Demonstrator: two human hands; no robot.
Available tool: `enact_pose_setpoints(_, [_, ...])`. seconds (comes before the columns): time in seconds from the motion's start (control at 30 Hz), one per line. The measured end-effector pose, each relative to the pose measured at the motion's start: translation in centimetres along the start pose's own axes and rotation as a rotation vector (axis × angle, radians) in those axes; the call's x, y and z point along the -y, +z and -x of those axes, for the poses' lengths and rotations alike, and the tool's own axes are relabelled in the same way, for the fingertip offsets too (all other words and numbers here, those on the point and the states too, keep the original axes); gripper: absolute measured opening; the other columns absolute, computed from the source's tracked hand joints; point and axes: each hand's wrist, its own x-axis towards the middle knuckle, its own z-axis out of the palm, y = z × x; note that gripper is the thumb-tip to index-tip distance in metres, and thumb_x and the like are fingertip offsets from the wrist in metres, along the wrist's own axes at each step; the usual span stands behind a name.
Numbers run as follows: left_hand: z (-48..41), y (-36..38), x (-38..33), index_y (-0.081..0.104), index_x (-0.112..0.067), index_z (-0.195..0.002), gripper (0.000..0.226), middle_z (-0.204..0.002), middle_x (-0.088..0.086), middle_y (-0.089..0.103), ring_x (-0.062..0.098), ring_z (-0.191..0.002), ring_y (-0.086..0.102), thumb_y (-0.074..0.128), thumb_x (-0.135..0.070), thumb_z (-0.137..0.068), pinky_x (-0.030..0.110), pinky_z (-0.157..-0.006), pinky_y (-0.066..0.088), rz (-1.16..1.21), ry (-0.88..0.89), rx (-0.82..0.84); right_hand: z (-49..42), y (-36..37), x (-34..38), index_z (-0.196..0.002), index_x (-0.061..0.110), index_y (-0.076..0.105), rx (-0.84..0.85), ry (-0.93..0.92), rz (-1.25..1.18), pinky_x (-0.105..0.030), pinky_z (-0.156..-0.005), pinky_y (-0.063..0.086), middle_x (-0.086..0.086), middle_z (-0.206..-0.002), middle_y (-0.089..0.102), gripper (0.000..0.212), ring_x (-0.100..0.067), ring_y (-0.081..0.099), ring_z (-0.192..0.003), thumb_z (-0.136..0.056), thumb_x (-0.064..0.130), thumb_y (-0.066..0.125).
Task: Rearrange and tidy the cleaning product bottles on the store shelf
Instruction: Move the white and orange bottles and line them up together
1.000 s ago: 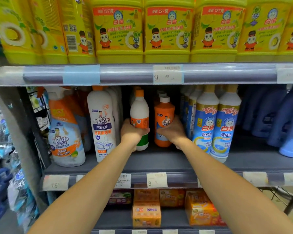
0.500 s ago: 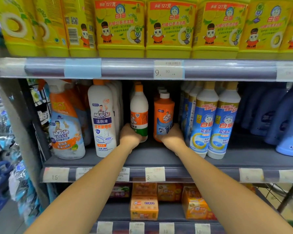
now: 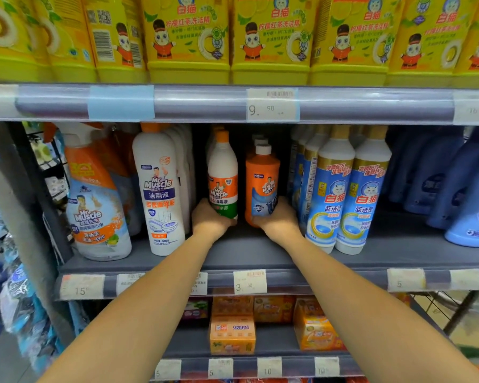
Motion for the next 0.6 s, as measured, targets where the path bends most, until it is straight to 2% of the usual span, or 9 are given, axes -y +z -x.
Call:
enact_pose_setpoints(0.2, [0.3, 0.0, -0.1, 0.057, -0.011, -0.123, 0.075, -0.123, 0.010, 0.067, 0.028, -0.111, 0.064, 0.090, -0.031, -0.059, 0.035, -0.090, 0.054, -0.039, -0.004, -0.005, 0.4, -0.1, 0.1, -0.122, 0.014, 0.055, 0.024, 0.026, 0.002, -0.020, -0.073, 0.043, -0.007, -0.118, 0.064, 0.063, -0.024, 0.064, -0.104, -0.068, 0.034, 0.080])
enact_pose_setpoints(0.33, [1.2, -1.0, -0.7, 0.057, -0.010, -0.125, 0.070, -0.125, 0.011, 0.065, 0.029, -0.112, 0.063, 0.088, -0.024, -0.063, 0.035, -0.093, 0.053, -0.096, -0.001, 0.070, 1.0, -1.0, 1.0, -0.115, 0.015, 0.059, 0.091, -0.003, 0.086, -0.022, -0.073, 0.044, -0.009, -0.112, 0.065, 0.045, -0.027, 0.064, -0.101, -0.077, 0.036, 0.072])
enact_pose_setpoints(0.4, [1.7, -1.6, -1.1, 0.057, -0.009, -0.126, 0.068, -0.126, 0.012, 0.064, 0.028, -0.110, 0.062, 0.087, -0.020, -0.066, 0.035, -0.094, 0.052, -0.032, -0.045, 0.123, 1.6, -1.8, 1.4, -0.120, 0.012, 0.058, 0.173, -0.069, 0.193, -0.027, -0.083, 0.047, -0.014, -0.120, 0.062, 0.042, -0.031, 0.060, -0.107, -0.086, 0.035, 0.066])
enact_pose_setpoints(0.47, [2.6, -2.1, -1.6, 0.061, -0.008, -0.121, 0.058, -0.121, 0.011, 0.066, 0.024, -0.099, 0.061, 0.085, -0.021, -0.070, 0.031, -0.087, 0.050, 0.026, -0.075, 0.165, 2.4, -2.9, 1.6, -0.122, 0.007, 0.058, 0.235, -0.122, 0.261, -0.032, -0.092, 0.048, -0.017, -0.124, 0.060, 0.041, -0.033, 0.058, -0.110, -0.088, 0.028, 0.065])
enact_pose_setpoints(0.53, [3.9, -2.5, -1.9, 0.064, -0.009, -0.117, 0.052, -0.116, 0.010, 0.067, 0.022, -0.095, 0.060, 0.083, -0.024, -0.071, 0.029, -0.082, 0.047, -0.010, -0.071, 0.192, 3.5, -4.1, 1.6, -0.117, 0.004, 0.061, 0.269, -0.141, 0.295, -0.031, -0.088, 0.050, -0.015, -0.119, 0.064, 0.041, -0.032, 0.061, -0.105, -0.081, 0.023, 0.070])
enact_pose_setpoints(0.6, [5.8, -3.1, -2.2, 0.065, -0.009, -0.112, 0.049, -0.111, 0.008, 0.068, 0.023, -0.095, 0.062, 0.081, -0.031, -0.071, 0.030, -0.079, 0.048, -0.170, -0.035, 0.230, 5.0, -5.5, 1.5, -0.115, 0.003, 0.062, 0.304, -0.170, 0.371, -0.033, -0.086, 0.052, -0.013, -0.116, 0.065, 0.045, -0.030, 0.062, -0.101, -0.079, 0.029, 0.072])
